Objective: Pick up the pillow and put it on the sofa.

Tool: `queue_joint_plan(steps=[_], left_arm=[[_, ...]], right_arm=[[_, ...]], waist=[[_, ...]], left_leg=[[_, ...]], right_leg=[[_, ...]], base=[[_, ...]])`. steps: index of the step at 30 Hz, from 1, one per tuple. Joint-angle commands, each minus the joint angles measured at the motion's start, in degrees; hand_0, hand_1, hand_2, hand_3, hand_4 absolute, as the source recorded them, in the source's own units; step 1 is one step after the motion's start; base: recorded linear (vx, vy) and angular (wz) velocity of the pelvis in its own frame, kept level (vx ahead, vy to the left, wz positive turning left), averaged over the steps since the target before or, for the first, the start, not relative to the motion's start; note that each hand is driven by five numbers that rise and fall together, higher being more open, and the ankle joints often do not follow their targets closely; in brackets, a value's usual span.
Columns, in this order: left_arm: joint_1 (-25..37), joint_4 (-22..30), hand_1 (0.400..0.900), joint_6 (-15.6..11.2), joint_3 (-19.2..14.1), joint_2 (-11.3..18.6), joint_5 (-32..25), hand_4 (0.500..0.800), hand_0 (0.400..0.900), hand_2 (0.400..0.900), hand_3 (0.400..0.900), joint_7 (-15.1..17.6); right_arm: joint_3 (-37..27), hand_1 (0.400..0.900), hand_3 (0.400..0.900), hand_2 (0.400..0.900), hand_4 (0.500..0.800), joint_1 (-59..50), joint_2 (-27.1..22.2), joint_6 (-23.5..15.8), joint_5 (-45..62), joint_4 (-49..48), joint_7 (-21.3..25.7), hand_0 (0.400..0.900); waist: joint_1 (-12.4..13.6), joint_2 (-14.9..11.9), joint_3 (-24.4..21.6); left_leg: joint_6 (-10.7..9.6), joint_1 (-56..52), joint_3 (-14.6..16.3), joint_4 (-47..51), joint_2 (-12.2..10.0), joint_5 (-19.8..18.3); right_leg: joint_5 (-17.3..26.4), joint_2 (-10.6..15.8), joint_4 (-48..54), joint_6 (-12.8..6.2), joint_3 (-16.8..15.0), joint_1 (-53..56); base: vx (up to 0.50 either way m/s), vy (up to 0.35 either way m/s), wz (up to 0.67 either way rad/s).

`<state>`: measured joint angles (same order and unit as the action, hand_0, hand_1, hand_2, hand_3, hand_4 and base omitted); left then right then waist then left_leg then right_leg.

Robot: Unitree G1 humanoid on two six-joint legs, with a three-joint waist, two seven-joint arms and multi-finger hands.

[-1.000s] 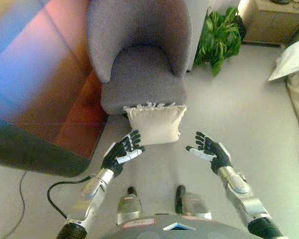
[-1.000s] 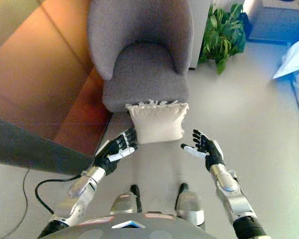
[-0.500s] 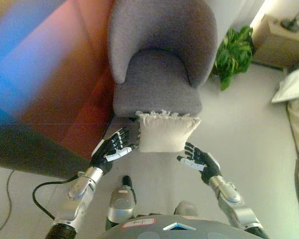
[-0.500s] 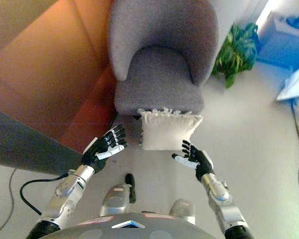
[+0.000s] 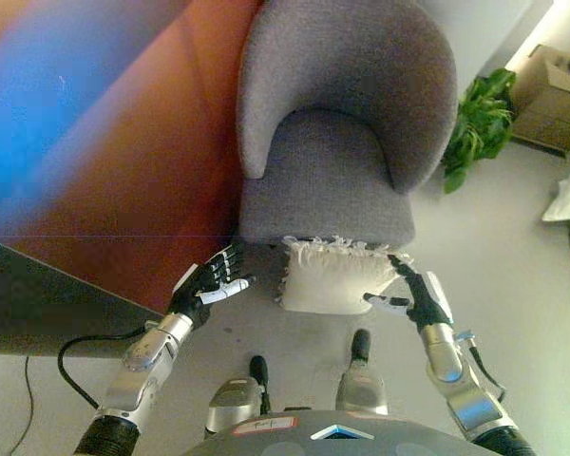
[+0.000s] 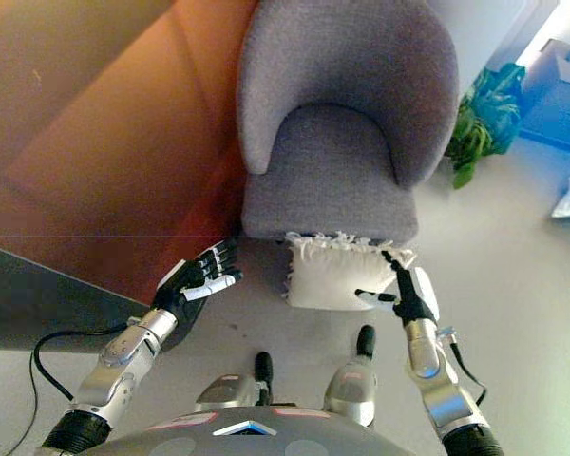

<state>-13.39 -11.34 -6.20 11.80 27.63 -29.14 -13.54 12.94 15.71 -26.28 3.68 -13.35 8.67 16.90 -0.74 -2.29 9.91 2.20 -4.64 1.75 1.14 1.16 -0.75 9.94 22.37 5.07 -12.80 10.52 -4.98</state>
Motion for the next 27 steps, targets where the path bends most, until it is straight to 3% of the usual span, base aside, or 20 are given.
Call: queue_joint_plan(steps=[1, 3, 5, 9, 13, 18, 27], left_arm=[[-0.81, 9.60, 0.900, -3.53, -2.38, 2.16, -1.24, 0.800, 0.900, 0.900, 0.900, -1.26], [-2.43, 10.83, 0.900, -2.17, -3.77, 1.69, -3.20, 0.800, 0.900, 0.900, 0.900, -2.07], [-3.35, 12.30, 0.900, -1.49, -4.32, 1.64, -3.94, 0.800, 0.900, 0.900, 0.900, -4.02], [1.28, 12.18, 0.900, -2.32, -2.19, 3.26, -5.33, 0.800, 0.900, 0.900, 0.900, -6.94], [5.74, 13.32, 0.900, -5.66, -0.19, 5.57, -5.99, 0.800, 0.900, 0.900, 0.900, -6.55], [10.10, 13.23, 0.900, -7.14, 1.95, 6.73, -6.70, 0.800, 0.900, 0.900, 0.900, -4.89], [14.34, 15.08, 0.900, -9.08, 3.39, 6.89, -6.69, 0.800, 0.900, 0.900, 0.900, -2.90]], right_arm=[[-4.28, 0.900, 0.900, 0.900, 0.800, -4.04, -3.33, -0.33, -9.90, -4.19, 4.76, 0.900], [-5.19, 0.900, 0.900, 0.900, 0.800, -3.08, -4.75, 1.96, -12.79, -6.09, 3.96, 0.900], [-6.07, 0.900, 0.900, 0.900, 0.800, -2.76, -5.79, 1.75, -15.80, -6.33, 4.95, 0.900], [-6.25, 0.900, 0.900, 0.900, 0.800, -6.87, -7.75, 3.54, -17.47, -2.08, 11.83, 0.900], [-4.33, 0.900, 0.900, 0.900, 0.800, -14.90, -10.10, 5.90, -17.24, -0.69, 12.94, 0.900], [-2.47, 0.900, 0.900, 0.900, 0.800, -21.93, -10.81, 7.93, -15.95, 2.92, 11.91, 0.900], [-1.53, 0.900, 0.900, 0.900, 0.800, -28.98, -11.22, 9.67, -14.34, 4.18, 11.58, 0.900]], waist=[[2.58, -1.86, -1.40], [2.39, -1.68, -1.61], [2.43, -1.10, -1.09], [2.04, 0.15, 3.05], [2.37, 0.90, 9.95], [3.14, 1.27, 13.89], [3.94, 2.55, 18.70]], left_leg=[[-5.14, 0.55, 2.62, -6.50, -9.81, -5.86], [-6.26, -1.24, 3.54, -6.09, -12.44, -4.97], [-7.08, -0.97, 5.71, -6.19, -14.49, -3.72], [-8.42, 6.21, 10.61, -11.57, -17.98, -2.32], [-8.27, 14.41, 6.10, -18.07, -18.55, -3.18], [-8.03, 23.52, 2.19, -25.05, -18.24, -4.55], [-8.44, 38.09, -2.60, -34.89, -18.37, -6.91]], right_leg=[[6.33, 0.13, -2.66, -0.53, 1.09, 0.09], [4.83, -0.67, -4.43, -0.49, 1.48, 0.65], [2.58, -1.48, -6.22, 0.17, 3.33, 0.90], [1.60, 0.61, -11.69, 1.28, 7.70, -2.98], [0.75, 4.27, -20.35, 0.94, 5.18, -13.20], [-1.17, 5.82, -26.64, 0.98, 2.28, -20.87], [-5.73, 5.19, -36.78, 1.28, -3.68, -34.00]], base=[[0.42, -0.265, 0.59], [0.34, -0.171, 0.65], [0.18, -0.130, 0.66], [-0.07, -0.151, 1.00], [-0.20, -0.093, 0.34], [-0.10, -0.068, 0.18], [-0.07, 0.018, 0.01]])
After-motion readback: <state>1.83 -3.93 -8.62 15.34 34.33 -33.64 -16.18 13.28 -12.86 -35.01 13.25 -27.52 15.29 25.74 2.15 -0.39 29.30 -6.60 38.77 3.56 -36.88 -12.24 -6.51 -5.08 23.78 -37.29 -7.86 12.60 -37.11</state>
